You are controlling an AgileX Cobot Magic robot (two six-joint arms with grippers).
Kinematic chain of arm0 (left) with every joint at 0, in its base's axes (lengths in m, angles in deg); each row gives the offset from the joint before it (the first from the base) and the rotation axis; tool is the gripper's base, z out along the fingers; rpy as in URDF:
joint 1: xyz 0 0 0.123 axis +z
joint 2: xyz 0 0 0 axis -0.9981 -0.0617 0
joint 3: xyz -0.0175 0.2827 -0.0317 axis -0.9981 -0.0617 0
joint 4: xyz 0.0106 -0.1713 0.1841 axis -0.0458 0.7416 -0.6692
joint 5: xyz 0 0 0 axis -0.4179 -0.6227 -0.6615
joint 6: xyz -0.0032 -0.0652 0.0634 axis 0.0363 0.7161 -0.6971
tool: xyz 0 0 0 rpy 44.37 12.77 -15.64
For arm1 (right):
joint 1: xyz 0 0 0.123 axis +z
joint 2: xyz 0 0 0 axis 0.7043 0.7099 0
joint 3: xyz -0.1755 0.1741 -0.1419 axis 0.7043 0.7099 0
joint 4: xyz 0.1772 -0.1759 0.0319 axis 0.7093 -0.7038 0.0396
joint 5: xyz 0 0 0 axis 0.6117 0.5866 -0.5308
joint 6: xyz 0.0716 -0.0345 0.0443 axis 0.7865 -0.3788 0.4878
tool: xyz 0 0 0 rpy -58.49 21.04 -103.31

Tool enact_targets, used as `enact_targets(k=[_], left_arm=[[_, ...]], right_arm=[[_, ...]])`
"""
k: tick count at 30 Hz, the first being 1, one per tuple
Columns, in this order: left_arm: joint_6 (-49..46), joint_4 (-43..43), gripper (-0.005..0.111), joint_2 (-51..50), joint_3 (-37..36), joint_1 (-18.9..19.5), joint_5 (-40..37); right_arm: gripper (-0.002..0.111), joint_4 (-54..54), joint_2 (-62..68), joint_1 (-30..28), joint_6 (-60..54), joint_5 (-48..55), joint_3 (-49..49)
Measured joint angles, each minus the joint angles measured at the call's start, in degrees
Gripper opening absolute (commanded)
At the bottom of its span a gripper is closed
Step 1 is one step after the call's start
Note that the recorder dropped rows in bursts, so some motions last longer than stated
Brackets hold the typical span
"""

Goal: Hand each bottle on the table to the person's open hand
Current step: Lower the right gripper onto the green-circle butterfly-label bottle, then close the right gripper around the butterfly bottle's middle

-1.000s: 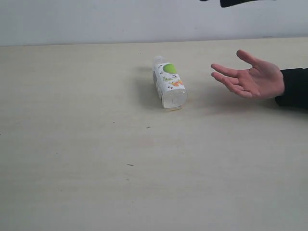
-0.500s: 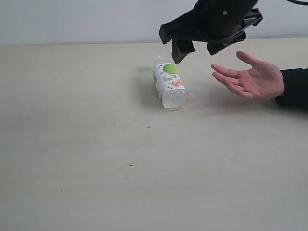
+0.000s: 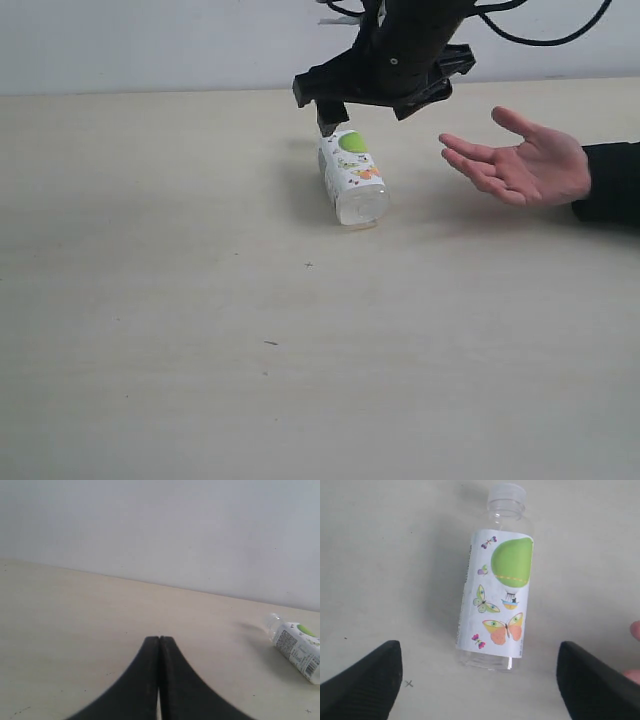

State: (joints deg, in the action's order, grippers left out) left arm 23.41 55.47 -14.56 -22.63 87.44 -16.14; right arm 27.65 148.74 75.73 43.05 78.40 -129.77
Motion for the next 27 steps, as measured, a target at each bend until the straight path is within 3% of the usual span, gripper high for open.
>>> enact_targets(k=[16,27], left_arm=[[0.0,0.0,0.000,0.0,0.0,0.0,0.0],[0.0,0.0,0.000,0.0,0.0,0.0,0.0]], right_arm=[[0.080,0.0,14.4,0.0,-1.2,3.5,-14.2],[0.080,-5.6,19.3,0.0,-0.4,4.9,-17.7]])
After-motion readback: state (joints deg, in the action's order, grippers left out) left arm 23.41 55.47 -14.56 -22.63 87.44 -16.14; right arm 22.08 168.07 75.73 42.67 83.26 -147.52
